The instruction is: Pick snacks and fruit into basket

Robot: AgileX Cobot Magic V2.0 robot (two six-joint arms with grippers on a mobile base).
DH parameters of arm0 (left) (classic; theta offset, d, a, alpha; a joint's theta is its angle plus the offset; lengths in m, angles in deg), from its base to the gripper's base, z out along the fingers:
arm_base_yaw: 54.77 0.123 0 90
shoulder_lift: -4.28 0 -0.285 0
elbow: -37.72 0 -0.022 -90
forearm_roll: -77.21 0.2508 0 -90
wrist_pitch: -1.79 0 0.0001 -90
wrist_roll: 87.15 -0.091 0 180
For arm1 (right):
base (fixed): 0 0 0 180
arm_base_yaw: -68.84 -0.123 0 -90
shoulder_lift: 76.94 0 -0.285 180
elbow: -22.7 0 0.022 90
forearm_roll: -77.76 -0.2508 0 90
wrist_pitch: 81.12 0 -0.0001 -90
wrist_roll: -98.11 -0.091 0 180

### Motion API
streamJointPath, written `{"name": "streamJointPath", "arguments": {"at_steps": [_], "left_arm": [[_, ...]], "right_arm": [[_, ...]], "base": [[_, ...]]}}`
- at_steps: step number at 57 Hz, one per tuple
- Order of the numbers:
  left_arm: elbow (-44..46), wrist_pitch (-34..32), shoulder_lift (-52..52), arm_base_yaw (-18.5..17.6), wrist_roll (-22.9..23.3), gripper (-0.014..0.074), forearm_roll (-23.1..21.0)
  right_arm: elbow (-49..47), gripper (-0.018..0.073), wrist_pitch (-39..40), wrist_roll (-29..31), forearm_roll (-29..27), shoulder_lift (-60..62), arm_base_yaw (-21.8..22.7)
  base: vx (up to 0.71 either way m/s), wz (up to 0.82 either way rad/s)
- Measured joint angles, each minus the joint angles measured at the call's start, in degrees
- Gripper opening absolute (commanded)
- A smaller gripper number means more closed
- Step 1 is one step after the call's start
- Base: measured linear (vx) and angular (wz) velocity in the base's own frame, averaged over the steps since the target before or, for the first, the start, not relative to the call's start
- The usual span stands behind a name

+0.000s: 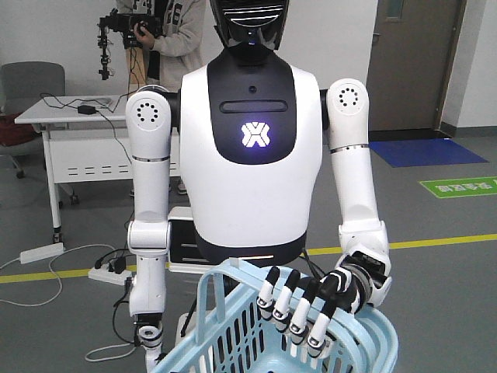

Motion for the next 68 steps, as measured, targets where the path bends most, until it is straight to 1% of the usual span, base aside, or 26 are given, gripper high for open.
{"name": "streamJointPath", "arguments": {"at_steps": [10, 14, 18, 22, 27, 31, 35, 36, 41, 44, 49, 53, 56, 61, 68], "left_arm": [[0.0, 0.0, 0.0, 0.0, 0.0, -0.0007, 0.0], [0.0, 0.0, 0.0, 0.0, 0.0, -0.0007, 0.0], [0.0, 0.0, 0.0, 0.0, 0.0, -0.0007, 0.0], [0.0, 0.0, 0.0, 0.0, 0.0, -0.0007, 0.0], [0.0, 0.0, 0.0, 0.0, 0.0, -0.0007, 0.0], [0.0, 0.0, 0.0, 0.0, 0.0, -0.0007, 0.0], [0.0, 0.0, 0.0, 0.0, 0.0, -0.0007, 0.0], [0.0, 0.0, 0.0, 0.0, 0.0, -0.0007, 0.0], [0.0, 0.0, 0.0, 0.0, 0.0, -0.0007, 0.0], [0.0, 0.0, 0.0, 0.0, 0.0, -0.0007, 0.0], [0.0, 0.0, 0.0, 0.0, 0.0, -0.0007, 0.0], [0.0, 0.0, 0.0, 0.0, 0.0, -0.0007, 0.0], [0.0, 0.0, 0.0, 0.0, 0.0, -0.0007, 0.0], [0.0, 0.0, 0.0, 0.0, 0.0, -0.0007, 0.0], [0.0, 0.0, 0.0, 0.0, 0.0, -0.0007, 0.0]], "right_arm": [[0.0, 0.0301, 0.1, 0.1, 0.2, 0.1, 0.0], [0.0, 0.0289, -0.8, 1.7, 0.2, 0.6, 0.0], [0.0, 0.0260, -3.9, 4.2, -2.9, 2.0, 1.0], [0.5, 0.0220, -7.6, 7.5, -8.1, 3.9, 4.2], [3.2, 0.0151, -10.2, 15.0, -15.1, 7.2, 12.0], [6.6, 0.0078, -9.9, 20.8, -20.7, 10.2, 19.2], [10.8, -0.0010, -7.2, 26.3, -25.5, 13.6, 25.6], [12.3, -0.0016, -6.4, 27.5, -26.9, 14.6, 27.4], [20.8, -0.0014, 1.9, 31.9, -34.1, 19.6, 35.3], [25.8, -0.0013, 6.9, 33.6, -37.4, 22.5, 38.5], [34.5, -0.0013, 14.2, 34.3, -43.8, 26.4, 43.9], [41.8, -0.0013, 19.5, 34.5, -47.9, 29.6, 46.6], [46.7, -0.0013, 22.6, 34.5, -49.4, 32.1, 47.6], [53.8, -0.0012, 26.0, 34.5, -49.3, 36.9, 47.8], [63.1, -0.0012, 28.8, 34.5, -48.1, 42.4, 47.9]], "base": [[0.00, 0.00], [0.00, 0.00], [0.00, 0.00], [0.00, 0.00], [0.00, 0.00], [0.00, 0.00], [0.00, 0.00], [0.00, 0.00], [0.00, 0.00], [0.00, 0.00], [0.00, 0.00], [0.00, 0.00], [0.00, 0.00], [0.00, 0.00], [0.00, 0.00]]}}
